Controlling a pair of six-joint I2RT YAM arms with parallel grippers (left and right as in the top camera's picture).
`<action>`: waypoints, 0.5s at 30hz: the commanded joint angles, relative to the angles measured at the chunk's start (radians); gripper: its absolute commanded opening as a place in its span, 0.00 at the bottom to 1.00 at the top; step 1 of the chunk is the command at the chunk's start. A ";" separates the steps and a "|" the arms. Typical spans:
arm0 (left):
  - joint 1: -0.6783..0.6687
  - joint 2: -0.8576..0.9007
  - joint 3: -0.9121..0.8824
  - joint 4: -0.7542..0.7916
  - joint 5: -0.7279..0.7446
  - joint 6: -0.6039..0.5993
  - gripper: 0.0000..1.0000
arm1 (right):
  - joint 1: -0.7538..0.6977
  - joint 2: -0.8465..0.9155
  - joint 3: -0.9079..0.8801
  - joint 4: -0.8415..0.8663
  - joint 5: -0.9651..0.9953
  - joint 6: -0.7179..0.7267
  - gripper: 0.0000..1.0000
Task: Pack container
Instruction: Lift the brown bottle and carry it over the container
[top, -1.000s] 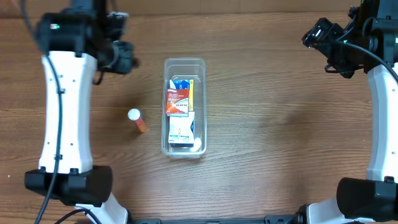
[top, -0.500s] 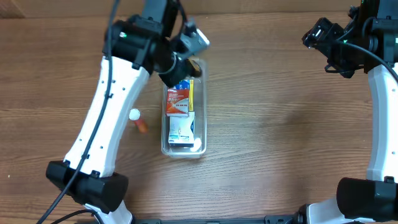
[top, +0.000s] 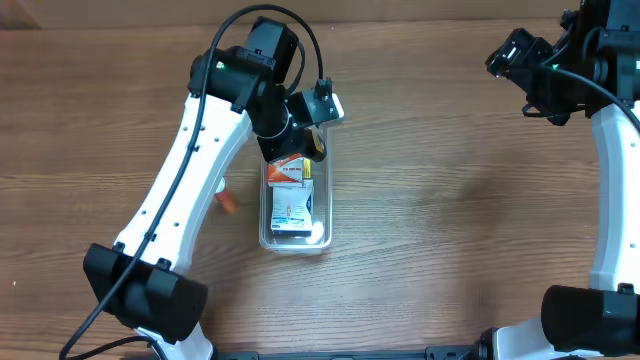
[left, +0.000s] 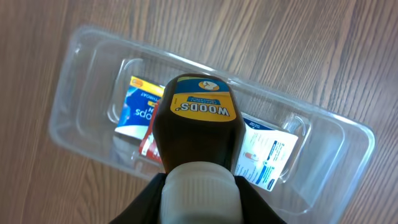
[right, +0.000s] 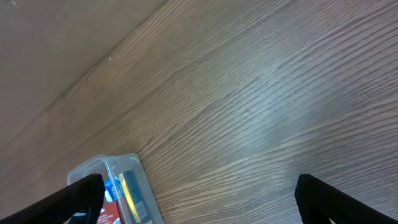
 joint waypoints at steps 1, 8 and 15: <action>-0.006 -0.016 -0.051 0.018 0.031 0.048 0.04 | 0.002 -0.010 0.003 0.005 -0.005 -0.006 1.00; -0.006 -0.015 -0.138 0.073 0.031 0.055 0.04 | 0.002 -0.010 0.003 0.005 -0.006 -0.006 1.00; -0.007 -0.015 -0.256 0.160 0.060 0.055 0.04 | 0.002 -0.010 0.003 0.005 -0.005 -0.006 1.00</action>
